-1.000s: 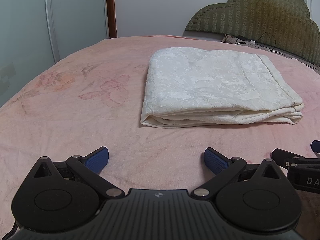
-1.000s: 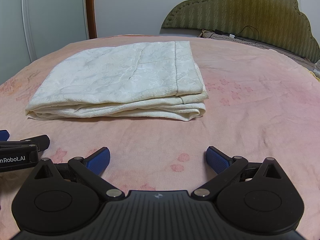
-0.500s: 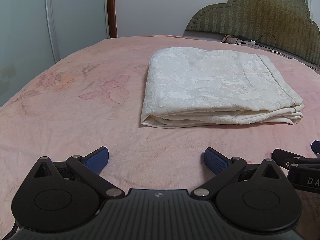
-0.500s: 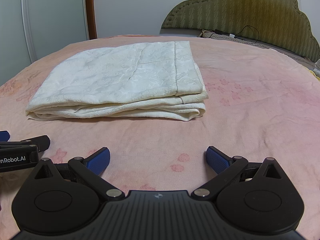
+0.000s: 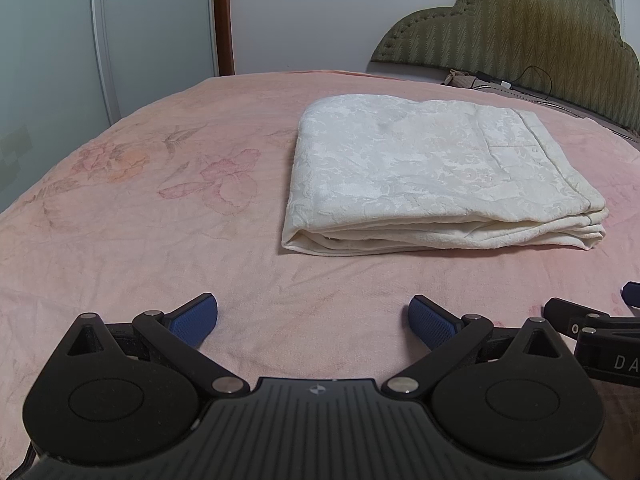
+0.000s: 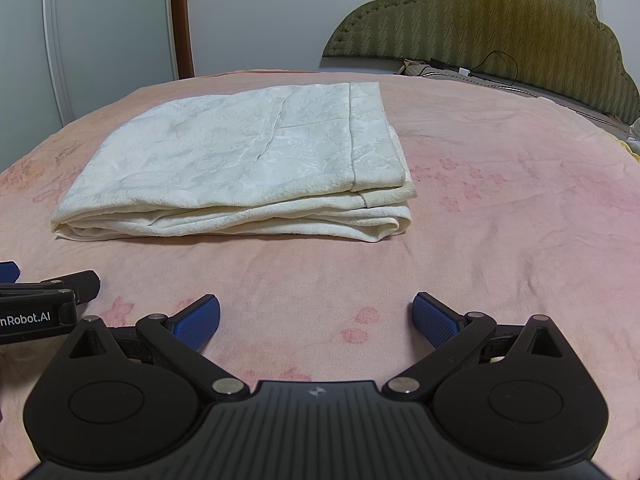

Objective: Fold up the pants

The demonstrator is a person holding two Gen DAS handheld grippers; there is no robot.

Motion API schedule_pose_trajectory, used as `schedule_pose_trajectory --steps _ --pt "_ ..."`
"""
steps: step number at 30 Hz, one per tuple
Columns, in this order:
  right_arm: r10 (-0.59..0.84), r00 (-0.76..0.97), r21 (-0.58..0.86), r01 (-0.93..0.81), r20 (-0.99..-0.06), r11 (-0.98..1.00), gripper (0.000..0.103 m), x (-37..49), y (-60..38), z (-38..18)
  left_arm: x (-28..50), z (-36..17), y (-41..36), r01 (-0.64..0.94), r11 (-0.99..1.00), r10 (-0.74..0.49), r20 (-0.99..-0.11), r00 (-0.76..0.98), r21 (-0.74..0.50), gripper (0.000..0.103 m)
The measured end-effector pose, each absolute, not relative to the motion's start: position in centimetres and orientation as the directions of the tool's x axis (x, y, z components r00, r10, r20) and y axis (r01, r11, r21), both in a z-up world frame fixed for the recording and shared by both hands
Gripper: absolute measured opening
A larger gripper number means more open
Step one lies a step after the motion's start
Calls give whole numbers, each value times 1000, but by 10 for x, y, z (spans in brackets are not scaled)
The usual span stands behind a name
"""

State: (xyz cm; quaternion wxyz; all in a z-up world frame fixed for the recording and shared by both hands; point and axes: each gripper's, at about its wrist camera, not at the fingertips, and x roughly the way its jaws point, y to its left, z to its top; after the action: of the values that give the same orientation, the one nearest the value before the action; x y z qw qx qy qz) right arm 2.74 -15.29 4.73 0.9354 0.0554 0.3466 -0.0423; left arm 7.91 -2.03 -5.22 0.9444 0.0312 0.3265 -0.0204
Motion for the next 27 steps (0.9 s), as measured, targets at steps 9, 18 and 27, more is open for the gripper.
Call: schedule_pose_trajectory --steps 9,18,27 --pt "-41 756 74 118 -653 990 103 28 -153 47 79 -52 -21 58 997 -19 -618 786 44 103" --pt "-41 756 75 118 -653 990 103 28 -153 47 78 -52 -21 57 997 -17 -618 786 45 103" --pt "-40 756 75 118 -653 990 103 28 -153 47 79 -52 -21 57 997 -17 -618 786 45 103"
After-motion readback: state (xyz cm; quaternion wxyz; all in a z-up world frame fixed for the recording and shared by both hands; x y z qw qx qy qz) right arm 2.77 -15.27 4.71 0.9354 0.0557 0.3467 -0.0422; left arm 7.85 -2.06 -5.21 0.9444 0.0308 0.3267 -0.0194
